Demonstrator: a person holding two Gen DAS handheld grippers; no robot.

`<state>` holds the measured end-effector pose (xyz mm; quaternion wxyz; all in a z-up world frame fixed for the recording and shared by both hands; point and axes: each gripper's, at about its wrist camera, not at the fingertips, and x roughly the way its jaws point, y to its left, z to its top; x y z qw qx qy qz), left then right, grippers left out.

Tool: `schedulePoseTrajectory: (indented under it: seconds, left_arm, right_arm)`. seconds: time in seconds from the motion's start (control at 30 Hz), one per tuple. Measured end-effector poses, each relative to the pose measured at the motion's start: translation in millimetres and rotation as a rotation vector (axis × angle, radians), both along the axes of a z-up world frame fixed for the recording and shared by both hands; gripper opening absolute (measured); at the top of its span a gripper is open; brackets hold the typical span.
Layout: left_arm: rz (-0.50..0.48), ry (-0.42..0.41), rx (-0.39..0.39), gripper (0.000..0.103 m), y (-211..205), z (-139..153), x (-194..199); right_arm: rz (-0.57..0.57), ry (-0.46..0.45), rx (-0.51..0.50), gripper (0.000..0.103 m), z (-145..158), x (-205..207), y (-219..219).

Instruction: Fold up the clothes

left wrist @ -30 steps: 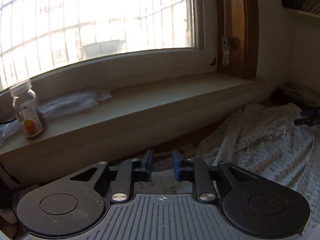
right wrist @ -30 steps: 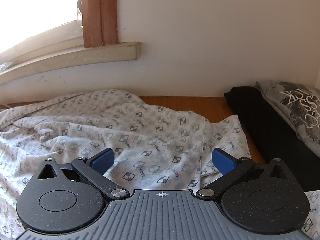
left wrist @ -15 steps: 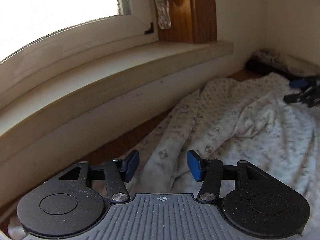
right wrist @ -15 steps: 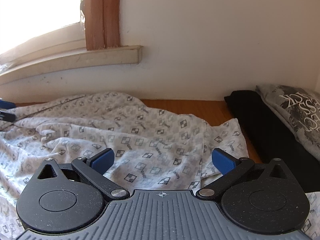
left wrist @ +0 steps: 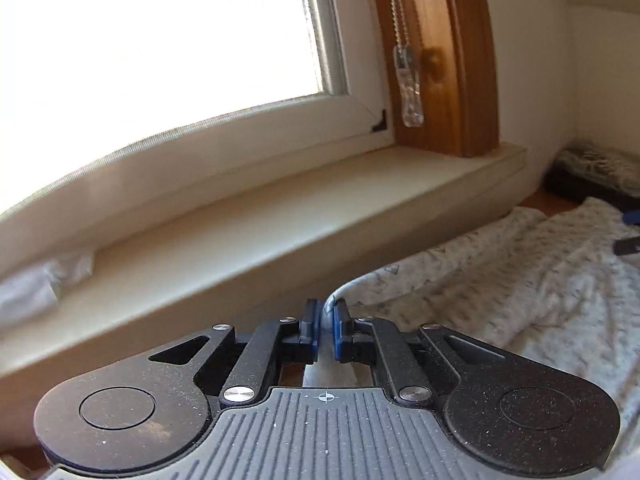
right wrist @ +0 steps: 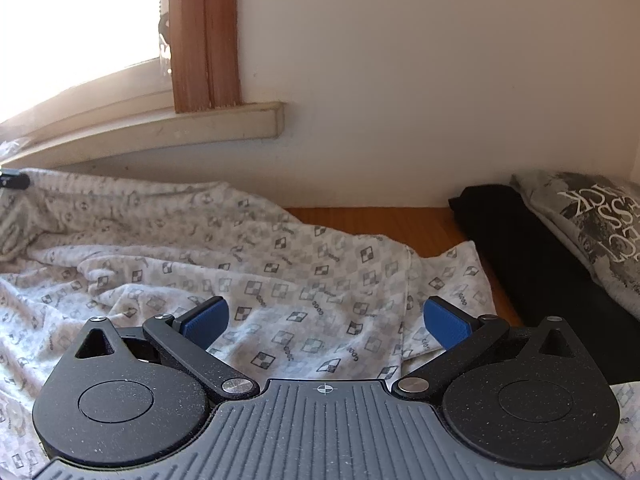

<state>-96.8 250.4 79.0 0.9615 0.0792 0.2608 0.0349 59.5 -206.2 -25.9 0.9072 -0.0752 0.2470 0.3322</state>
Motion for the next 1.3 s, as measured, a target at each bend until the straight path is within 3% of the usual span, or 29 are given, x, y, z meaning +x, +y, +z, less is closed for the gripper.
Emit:
schedulePoseTrajectory:
  seconds: [0.17,0.4,0.53,0.8,1.0,1.03,1.1,1.13,1.2,1.3]
  left_arm:
    - [-0.027,-0.031,-0.042,0.004,-1.7,0.2,-12.4]
    - [-0.087,-0.157,-0.015,0.003,-32.6,63.2,-32.4]
    - [-0.139,-0.206,0.006,0.003,-52.4,89.6,-39.0]
    - [-0.215,-0.216,-0.011,0.003,-74.3,84.9,-68.2]
    - [-0.231,-0.235,-0.035,0.003,-72.8,81.7,-83.8]
    - [-0.234,-0.237,-0.036,0.003,-72.5,81.8,-85.0]
    - [-0.235,-0.244,-0.032,0.003,-71.9,81.0,-85.4]
    - [-0.236,-0.248,-0.03,0.003,-71.5,80.7,-85.6]
    - [-0.239,-0.257,-0.022,0.003,-73.6,77.6,-82.0]
    - [-0.249,-0.253,-0.028,0.003,-77.7,72.2,-80.3]
  right_arm:
    - [-0.007,-0.004,-0.022,0.103,-0.5,0.0,2.9]
    - [0.026,-0.017,0.001,0.103,2.0,-3.1,2.1]
    - [0.135,-0.016,0.046,0.086,12.2,-8.3,13.5]
    - [0.261,-0.162,-0.168,0.087,32.3,-6.0,85.7]
    - [0.355,-0.155,-0.298,0.085,25.8,14.3,126.9]
    - [0.362,-0.142,-0.3,0.079,25.1,18.2,131.3]
    - [0.358,-0.115,-0.294,0.049,25.4,25.4,136.2]
    - [0.322,-0.127,-0.263,0.02,28.6,27.3,134.5]
    - [0.233,-0.166,-0.186,0.013,36.3,30.2,128.7]
    - [0.05,-0.268,-0.05,0.012,47.8,26.9,111.7]
